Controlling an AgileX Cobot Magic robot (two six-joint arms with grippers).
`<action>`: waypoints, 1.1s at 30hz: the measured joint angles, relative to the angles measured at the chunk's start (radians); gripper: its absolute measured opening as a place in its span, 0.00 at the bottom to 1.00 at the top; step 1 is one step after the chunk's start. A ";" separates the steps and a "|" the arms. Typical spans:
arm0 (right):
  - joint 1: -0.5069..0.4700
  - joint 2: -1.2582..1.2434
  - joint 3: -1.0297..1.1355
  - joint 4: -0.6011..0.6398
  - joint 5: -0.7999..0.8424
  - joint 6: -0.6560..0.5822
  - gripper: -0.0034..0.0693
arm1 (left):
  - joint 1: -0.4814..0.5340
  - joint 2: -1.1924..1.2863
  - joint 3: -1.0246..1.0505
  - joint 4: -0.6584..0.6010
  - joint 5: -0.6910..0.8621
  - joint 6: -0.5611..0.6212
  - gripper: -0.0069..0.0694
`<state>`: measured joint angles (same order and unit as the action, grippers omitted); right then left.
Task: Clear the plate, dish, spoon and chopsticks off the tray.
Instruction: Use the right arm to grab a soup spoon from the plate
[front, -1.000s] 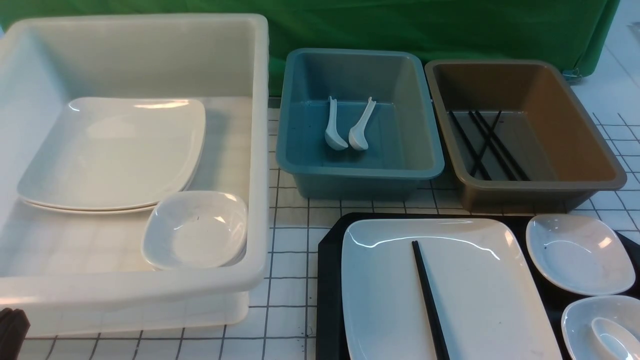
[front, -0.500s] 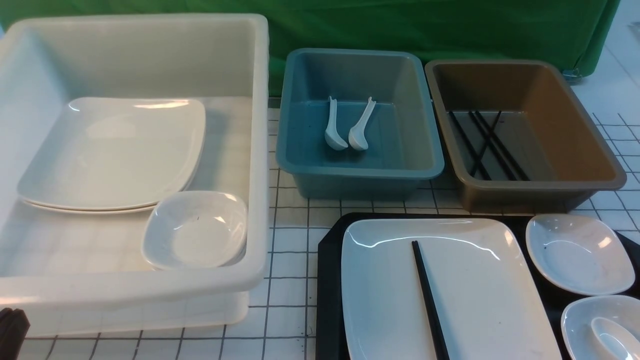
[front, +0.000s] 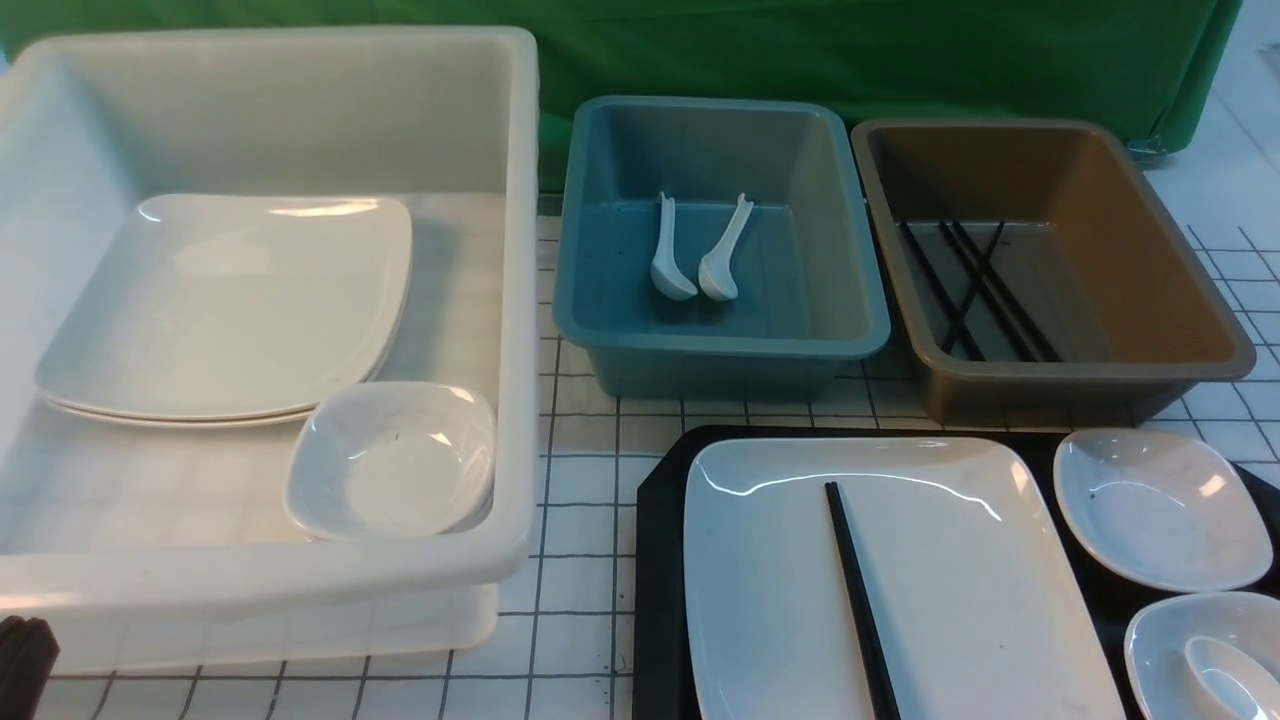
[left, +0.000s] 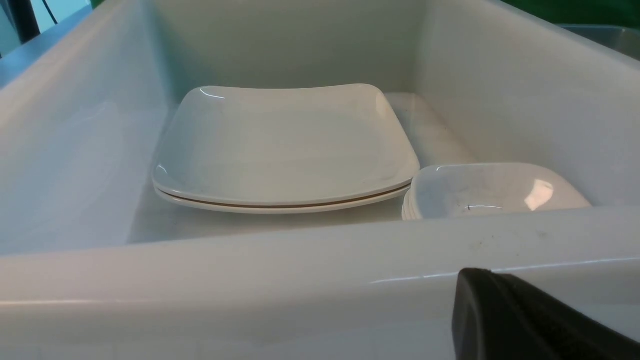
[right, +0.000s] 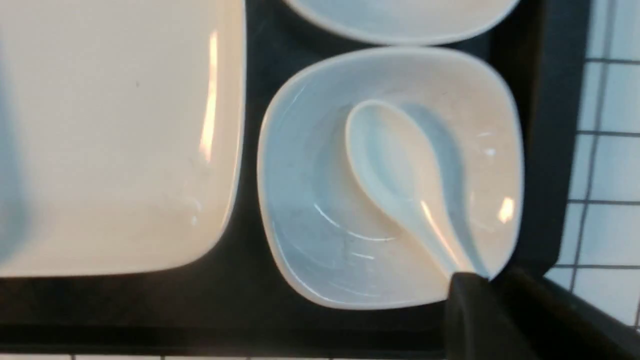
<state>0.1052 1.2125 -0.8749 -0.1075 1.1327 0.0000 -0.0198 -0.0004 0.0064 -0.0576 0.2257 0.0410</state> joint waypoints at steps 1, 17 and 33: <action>0.002 0.006 0.000 0.000 0.000 0.000 0.25 | 0.000 0.000 0.000 0.000 0.000 0.000 0.10; 0.024 0.396 -0.001 -0.041 0.049 -0.077 0.64 | 0.000 0.000 0.000 0.000 0.000 0.000 0.10; 0.025 0.475 -0.003 -0.113 -0.067 -0.081 0.63 | 0.000 0.000 0.000 0.000 0.000 0.000 0.10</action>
<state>0.1300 1.6877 -0.8779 -0.2205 1.0660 -0.0813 -0.0198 -0.0004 0.0064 -0.0576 0.2257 0.0410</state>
